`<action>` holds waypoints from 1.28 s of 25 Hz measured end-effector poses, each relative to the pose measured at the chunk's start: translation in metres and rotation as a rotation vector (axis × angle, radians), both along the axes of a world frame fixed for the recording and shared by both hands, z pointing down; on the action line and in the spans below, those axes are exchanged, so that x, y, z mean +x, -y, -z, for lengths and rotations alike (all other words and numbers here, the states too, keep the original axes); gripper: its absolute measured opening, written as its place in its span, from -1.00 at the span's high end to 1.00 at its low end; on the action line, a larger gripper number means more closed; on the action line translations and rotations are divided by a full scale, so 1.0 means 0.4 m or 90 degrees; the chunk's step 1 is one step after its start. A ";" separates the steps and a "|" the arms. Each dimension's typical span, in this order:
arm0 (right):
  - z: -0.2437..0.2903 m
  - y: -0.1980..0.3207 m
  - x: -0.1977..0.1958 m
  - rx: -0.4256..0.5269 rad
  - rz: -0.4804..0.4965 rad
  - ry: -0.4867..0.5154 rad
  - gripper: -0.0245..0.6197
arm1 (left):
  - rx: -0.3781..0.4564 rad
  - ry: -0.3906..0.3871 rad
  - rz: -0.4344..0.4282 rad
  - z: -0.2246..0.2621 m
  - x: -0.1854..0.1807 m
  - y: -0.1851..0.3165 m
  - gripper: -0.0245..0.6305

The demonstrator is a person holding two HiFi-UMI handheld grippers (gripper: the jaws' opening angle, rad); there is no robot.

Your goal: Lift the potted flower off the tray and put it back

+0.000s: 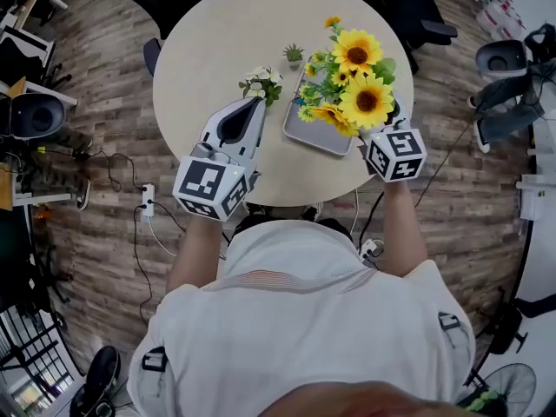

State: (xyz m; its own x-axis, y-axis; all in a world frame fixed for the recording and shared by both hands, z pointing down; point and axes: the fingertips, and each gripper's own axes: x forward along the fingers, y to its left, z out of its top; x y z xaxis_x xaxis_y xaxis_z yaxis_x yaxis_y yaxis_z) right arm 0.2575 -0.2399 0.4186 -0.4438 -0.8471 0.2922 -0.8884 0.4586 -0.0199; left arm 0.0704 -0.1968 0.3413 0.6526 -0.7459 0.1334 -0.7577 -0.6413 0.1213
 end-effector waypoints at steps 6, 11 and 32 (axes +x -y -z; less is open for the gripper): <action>-0.227 0.032 -0.030 -0.089 0.005 -0.014 -0.57 | -0.043 -0.001 0.040 -0.065 -0.056 -0.010 0.92; -0.423 0.079 -0.051 -0.164 0.010 -0.059 -0.57 | -0.057 0.008 0.061 -0.093 -0.086 -0.009 0.92; -0.666 0.156 -0.108 -0.278 0.060 -0.114 -0.57 | -0.071 0.009 0.063 -0.121 -0.115 0.055 0.92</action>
